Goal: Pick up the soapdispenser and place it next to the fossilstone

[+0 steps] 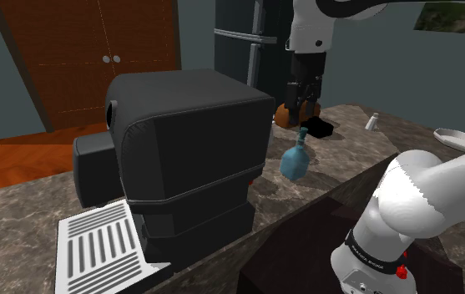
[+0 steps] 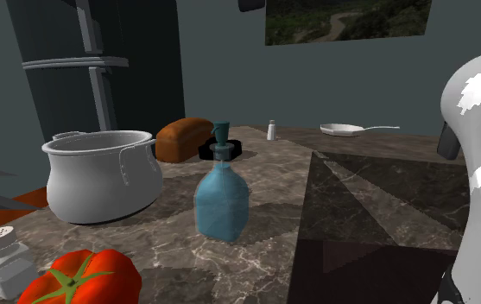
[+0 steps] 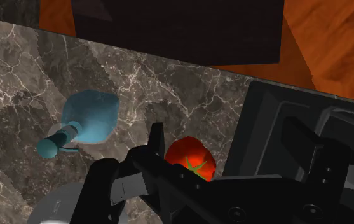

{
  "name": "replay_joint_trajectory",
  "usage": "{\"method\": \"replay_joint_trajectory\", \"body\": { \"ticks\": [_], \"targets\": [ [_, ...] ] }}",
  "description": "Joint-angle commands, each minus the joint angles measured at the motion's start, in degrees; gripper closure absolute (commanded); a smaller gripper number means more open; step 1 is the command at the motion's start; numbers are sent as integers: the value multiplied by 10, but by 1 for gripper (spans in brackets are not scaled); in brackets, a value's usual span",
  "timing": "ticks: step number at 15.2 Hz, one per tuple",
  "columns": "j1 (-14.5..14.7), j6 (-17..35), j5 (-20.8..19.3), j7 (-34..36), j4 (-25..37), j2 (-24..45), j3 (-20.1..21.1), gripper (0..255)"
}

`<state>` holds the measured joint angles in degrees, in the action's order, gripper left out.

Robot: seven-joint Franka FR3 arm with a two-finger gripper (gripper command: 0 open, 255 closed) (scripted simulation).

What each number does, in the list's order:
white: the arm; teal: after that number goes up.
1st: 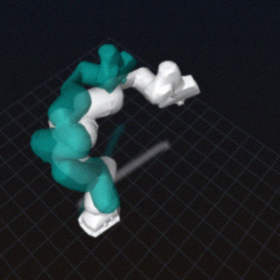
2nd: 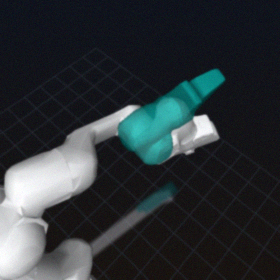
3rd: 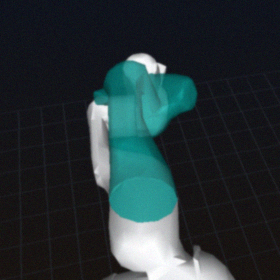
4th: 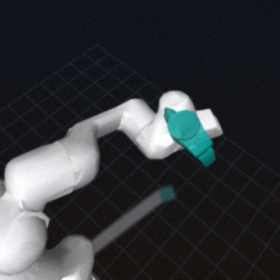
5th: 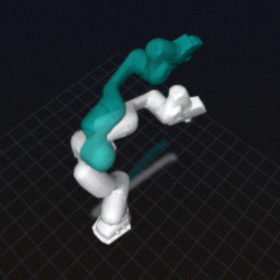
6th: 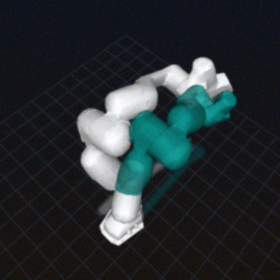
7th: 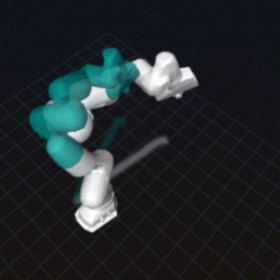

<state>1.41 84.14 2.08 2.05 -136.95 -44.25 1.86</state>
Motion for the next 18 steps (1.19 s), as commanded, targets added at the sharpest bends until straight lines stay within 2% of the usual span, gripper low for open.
{"method": "replay_joint_trajectory", "body": {
  "ticks": [1,10,18],
  "targets": [
    [0,0,0,0,0,0,0,0],
    [-48,144,-86,-91,-83,12,-89,0],
    [-87,291,-146,-167,-106,85,-178,0]
  ]
}}
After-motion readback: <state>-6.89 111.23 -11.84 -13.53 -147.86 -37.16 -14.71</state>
